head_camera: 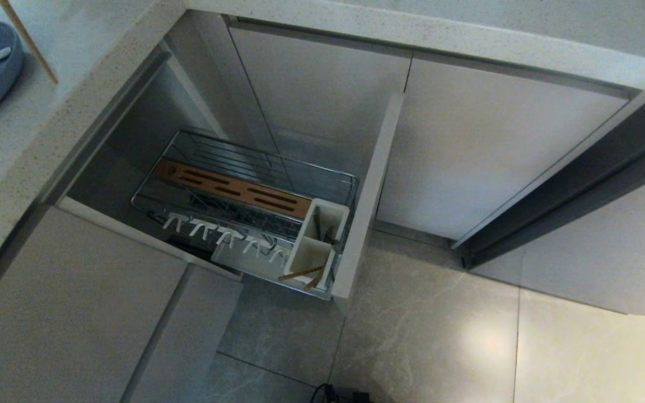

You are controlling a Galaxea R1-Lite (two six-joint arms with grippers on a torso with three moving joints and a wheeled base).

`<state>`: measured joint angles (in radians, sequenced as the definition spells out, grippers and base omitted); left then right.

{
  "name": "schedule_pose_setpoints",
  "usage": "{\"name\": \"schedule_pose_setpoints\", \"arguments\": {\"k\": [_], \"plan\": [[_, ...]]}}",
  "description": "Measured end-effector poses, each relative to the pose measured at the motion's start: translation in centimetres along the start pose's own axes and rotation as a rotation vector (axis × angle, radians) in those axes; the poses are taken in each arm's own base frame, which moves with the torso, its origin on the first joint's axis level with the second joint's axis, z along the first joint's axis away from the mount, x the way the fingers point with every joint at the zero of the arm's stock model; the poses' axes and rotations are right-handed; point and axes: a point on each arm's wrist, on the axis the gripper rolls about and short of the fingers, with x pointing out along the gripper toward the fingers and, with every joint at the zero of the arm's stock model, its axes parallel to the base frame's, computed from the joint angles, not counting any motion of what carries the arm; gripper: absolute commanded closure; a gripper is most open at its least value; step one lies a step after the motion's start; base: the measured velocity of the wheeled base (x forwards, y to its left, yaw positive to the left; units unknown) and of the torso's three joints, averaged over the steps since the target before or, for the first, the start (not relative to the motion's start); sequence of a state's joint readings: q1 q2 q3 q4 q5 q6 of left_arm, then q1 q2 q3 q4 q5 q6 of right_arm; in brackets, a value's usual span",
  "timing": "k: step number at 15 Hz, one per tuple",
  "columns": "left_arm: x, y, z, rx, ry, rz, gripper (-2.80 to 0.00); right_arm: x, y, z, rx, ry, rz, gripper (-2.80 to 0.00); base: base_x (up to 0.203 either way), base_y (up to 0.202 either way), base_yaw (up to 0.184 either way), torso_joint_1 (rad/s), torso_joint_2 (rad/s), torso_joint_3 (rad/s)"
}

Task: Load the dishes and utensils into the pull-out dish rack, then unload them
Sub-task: Take the chopsticks out of the cupboard

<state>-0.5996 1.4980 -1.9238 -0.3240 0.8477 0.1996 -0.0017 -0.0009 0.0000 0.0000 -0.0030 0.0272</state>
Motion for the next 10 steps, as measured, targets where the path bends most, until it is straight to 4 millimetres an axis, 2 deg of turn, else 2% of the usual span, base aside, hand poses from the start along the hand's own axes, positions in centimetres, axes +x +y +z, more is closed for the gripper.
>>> {"name": "schedule_pose_setpoints", "arguments": {"k": [5, 10], "plan": [[0.3, 1.6, 1.1, 0.020, -0.046, 0.069, 0.00, 0.0, 0.0, 0.0, 0.000, 0.000, 0.000, 0.00, 0.000, 0.000, 0.000, 0.000, 0.00, 0.000], [-0.8, 4.9, 4.7, 0.039, -0.156, 0.116, 0.00, 0.0, 0.0, 0.0, 0.000, 0.000, 0.000, 0.00, 0.000, 0.000, 0.000, 0.000, 0.00, 0.000]]}}
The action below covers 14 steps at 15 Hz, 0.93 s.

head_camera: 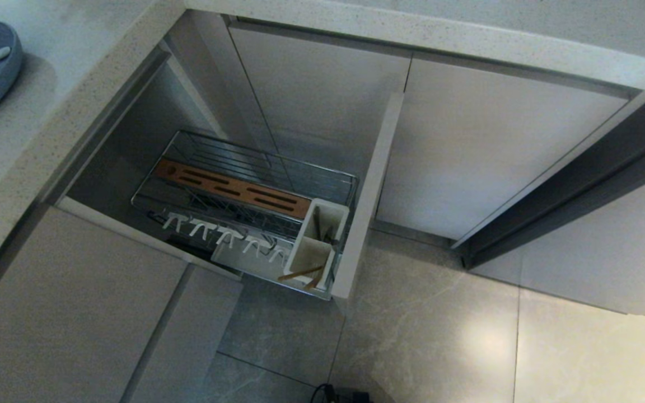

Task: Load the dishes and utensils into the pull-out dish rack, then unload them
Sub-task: Take the chopsticks out of the cupboard

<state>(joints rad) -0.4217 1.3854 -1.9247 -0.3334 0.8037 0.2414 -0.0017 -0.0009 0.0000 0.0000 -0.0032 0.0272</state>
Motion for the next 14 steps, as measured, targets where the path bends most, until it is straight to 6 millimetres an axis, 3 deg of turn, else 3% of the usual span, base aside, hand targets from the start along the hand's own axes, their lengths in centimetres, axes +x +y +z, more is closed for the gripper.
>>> {"name": "schedule_pose_setpoints", "arguments": {"k": [4, 8, 11, 14], "plan": [[-0.9, 3.2, 3.5, 0.034, -0.143, 0.018, 0.00, 0.0, 0.0, 0.0, 0.000, 0.000, 0.000, 0.00, 0.000, 0.000, 0.000, 0.000, 0.00, 0.000], [-2.2, 5.1, 5.8, 0.102, -0.268, 0.014, 0.00, 0.0, 0.0, 0.0, 0.000, 0.000, 0.000, 0.00, 0.000, 0.000, 0.000, 0.000, 0.00, 0.000], [-2.6, 5.7, 5.9, 0.173, -0.305, 0.015, 0.00, 0.0, 0.0, 0.0, 0.000, 0.000, 0.000, 0.00, 0.000, 0.000, 0.000, 0.000, 0.00, 0.000], [-2.3, 6.4, 4.4, 0.299, -0.307, -0.015, 0.00, 0.0, 0.0, 0.0, 0.000, 0.000, 0.000, 0.00, 0.000, 0.000, 0.000, 0.000, 0.00, 0.000]]}}
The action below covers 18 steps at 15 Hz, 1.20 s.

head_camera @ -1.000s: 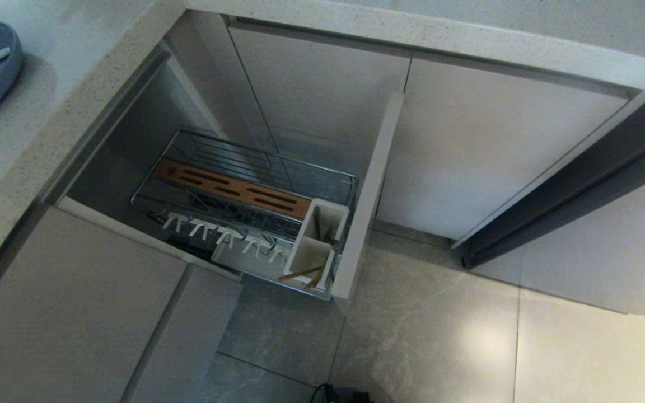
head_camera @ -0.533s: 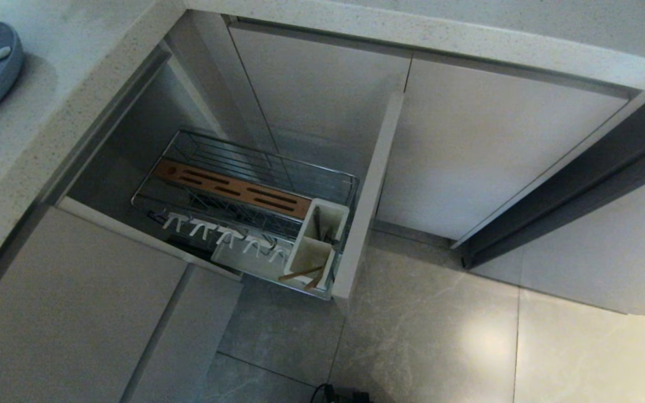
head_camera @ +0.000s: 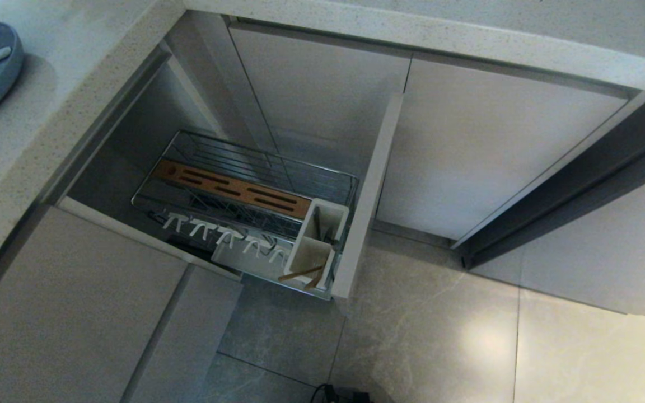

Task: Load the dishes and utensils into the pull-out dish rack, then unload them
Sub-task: Take the chopsticks out of the cupboard

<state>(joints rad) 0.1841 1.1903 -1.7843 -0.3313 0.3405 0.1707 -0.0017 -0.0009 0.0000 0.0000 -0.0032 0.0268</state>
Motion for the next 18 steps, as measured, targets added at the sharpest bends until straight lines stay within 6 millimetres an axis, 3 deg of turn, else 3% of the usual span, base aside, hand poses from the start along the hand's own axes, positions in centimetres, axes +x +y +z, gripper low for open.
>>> {"name": "schedule_pose_setpoints", "arguments": {"k": [6, 12, 18], "plan": [[-1.5, 1.2, -5.6, 0.210, 0.166, -0.099, 0.00, 0.0, 0.0, 0.0, 0.000, 0.000, 0.000, 0.00, 0.000, 0.000, 0.000, 0.000, 0.00, 0.000], [-4.3, 2.5, -8.7, 0.280, 0.295, -0.104, 0.00, 0.0, 0.0, 0.0, 0.000, 0.000, 0.000, 0.00, 0.000, 0.000, 0.000, 0.000, 0.00, 0.000], [-8.1, 3.7, -11.3, 0.311, 0.388, -0.291, 0.00, 0.0, 0.0, 0.0, 0.000, 0.000, 0.000, 0.00, 0.000, 0.000, 0.000, 0.000, 0.00, 0.000]]}}
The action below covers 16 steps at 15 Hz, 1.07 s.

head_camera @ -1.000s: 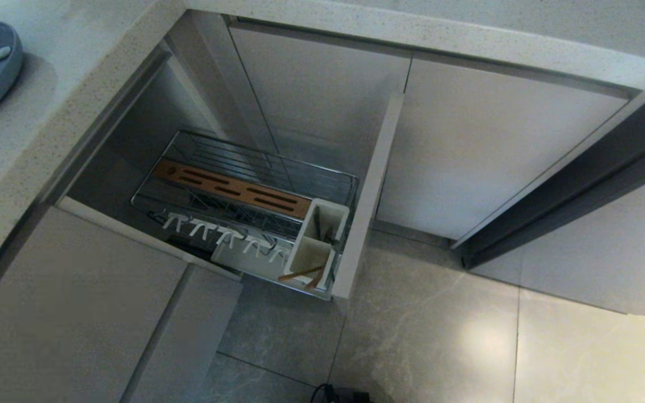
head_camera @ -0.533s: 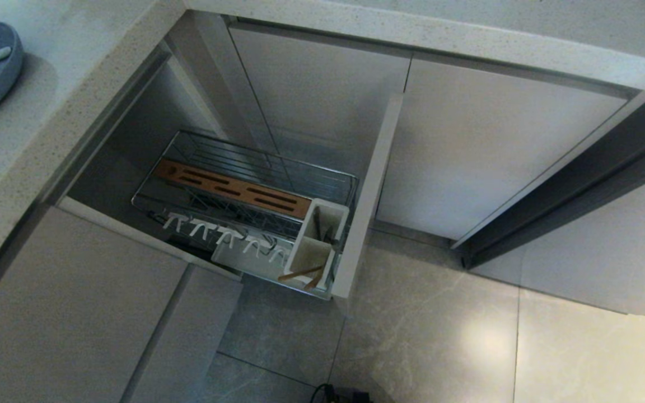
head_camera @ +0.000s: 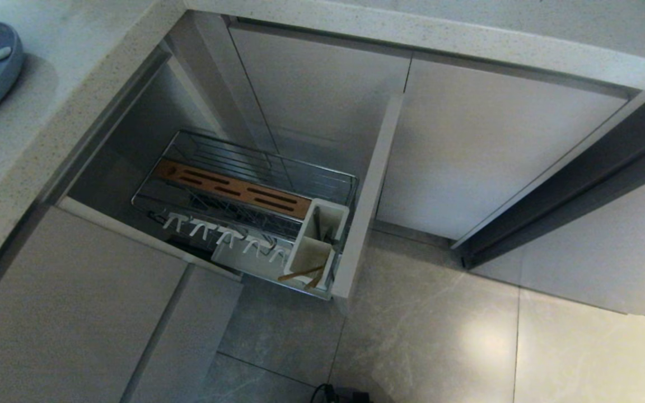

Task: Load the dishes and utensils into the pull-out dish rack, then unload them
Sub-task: Take the chopsticks out of the cupboard

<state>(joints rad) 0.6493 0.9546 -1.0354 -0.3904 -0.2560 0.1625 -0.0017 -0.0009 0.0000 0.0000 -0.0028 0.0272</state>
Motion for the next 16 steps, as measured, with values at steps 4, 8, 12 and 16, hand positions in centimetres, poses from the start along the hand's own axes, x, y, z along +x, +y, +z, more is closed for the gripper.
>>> {"name": "schedule_pose_setpoints", "arguments": {"k": [4, 8, 12, 16], "plan": [[-0.6, -0.4, -0.8, 0.010, -0.009, -0.079, 0.00, 0.0, 0.0, 0.0, 0.000, 0.000, 0.000, 0.00, 0.000, 0.000, 0.000, 0.000, 0.00, 0.000], [-0.3, -0.4, -1.4, 0.007, -0.009, -0.080, 0.00, 0.0, 0.0, 0.0, 0.000, 0.000, 0.000, 0.00, 0.000, 0.000, 0.000, 0.000, 0.00, 0.000], [0.5, -0.2, -1.7, 0.028, -0.066, -0.067, 0.00, 0.0, 0.0, 0.0, 0.000, 0.000, 0.000, 0.00, 0.000, 0.000, 0.000, 0.000, 0.00, 0.000], [2.0, 0.2, -1.8, 0.058, -0.155, -0.062, 0.00, 0.0, 0.0, 0.0, 0.000, 0.000, 0.000, 0.00, 0.000, 0.000, 0.000, 0.000, 0.00, 0.000]]}}
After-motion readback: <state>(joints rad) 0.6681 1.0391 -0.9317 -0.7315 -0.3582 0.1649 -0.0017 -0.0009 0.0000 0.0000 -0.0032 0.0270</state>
